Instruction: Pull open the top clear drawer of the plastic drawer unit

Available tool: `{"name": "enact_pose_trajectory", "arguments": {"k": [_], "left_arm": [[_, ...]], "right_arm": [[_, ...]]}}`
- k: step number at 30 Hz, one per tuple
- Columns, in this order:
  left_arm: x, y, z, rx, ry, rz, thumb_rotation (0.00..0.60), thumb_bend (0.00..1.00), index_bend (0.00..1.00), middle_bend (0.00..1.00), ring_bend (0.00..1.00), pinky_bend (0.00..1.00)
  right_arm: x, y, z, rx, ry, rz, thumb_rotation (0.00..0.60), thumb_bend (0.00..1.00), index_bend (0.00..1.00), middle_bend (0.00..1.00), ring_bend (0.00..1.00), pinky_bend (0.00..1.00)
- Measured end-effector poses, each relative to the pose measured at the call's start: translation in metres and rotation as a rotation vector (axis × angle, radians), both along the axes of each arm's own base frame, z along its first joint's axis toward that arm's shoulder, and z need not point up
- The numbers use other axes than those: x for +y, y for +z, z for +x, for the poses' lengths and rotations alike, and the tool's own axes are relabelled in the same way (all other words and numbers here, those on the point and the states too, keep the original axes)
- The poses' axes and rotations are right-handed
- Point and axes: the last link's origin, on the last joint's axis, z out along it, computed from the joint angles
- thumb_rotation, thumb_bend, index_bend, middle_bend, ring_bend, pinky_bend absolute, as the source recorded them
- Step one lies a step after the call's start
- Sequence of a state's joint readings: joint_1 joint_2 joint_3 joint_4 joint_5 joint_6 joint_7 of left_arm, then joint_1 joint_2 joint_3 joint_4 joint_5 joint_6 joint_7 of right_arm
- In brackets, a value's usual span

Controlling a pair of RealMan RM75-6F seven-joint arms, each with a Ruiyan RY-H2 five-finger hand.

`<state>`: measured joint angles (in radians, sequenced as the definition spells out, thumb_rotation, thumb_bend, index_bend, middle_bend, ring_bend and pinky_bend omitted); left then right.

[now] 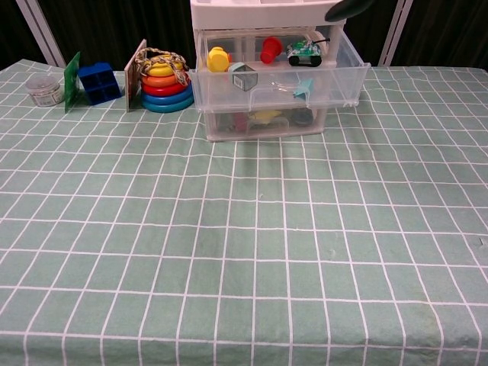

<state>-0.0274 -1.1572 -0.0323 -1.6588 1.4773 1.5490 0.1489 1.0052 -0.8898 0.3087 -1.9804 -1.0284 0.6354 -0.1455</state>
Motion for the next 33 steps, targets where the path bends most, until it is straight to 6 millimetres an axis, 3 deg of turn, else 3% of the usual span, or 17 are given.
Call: {"name": "enact_pose_trajectory", "arguments": {"k": [6, 12, 18, 33], "left_arm": [[-0.004, 0.001, -0.003, -0.003, 0.020, 0.004, 0.600, 0.02, 0.21, 0.14, 0.17, 0.20], [-0.005, 0.001, -0.006, -0.010, 0.031, 0.011, 0.600, 0.02, 0.21, 0.14, 0.17, 0.20], [-0.007, -0.001, -0.009, -0.016, 0.041, 0.008, 0.600, 0.02, 0.21, 0.14, 0.17, 0.20], [-0.008, -0.001, -0.012, -0.020, 0.046, 0.013, 0.600, 0.02, 0.21, 0.14, 0.17, 0.20]], "right_arm": [[-0.022, -0.027, 0.036, 0.141, 0.139, -0.087, 0.600, 0.05, 0.26, 0.84, 0.73, 0.72], [-0.036, -0.060, 0.051, 0.285, 0.230, -0.168, 0.600, 0.05, 0.31, 0.84, 0.73, 0.74], [-0.042, -0.086, 0.049, 0.357, 0.239, -0.182, 0.600, 0.10, 0.32, 0.84, 0.73, 0.75], [-0.042, -0.108, 0.039, 0.400, 0.263, -0.177, 0.600, 0.12, 0.34, 0.84, 0.73, 0.75]]}}
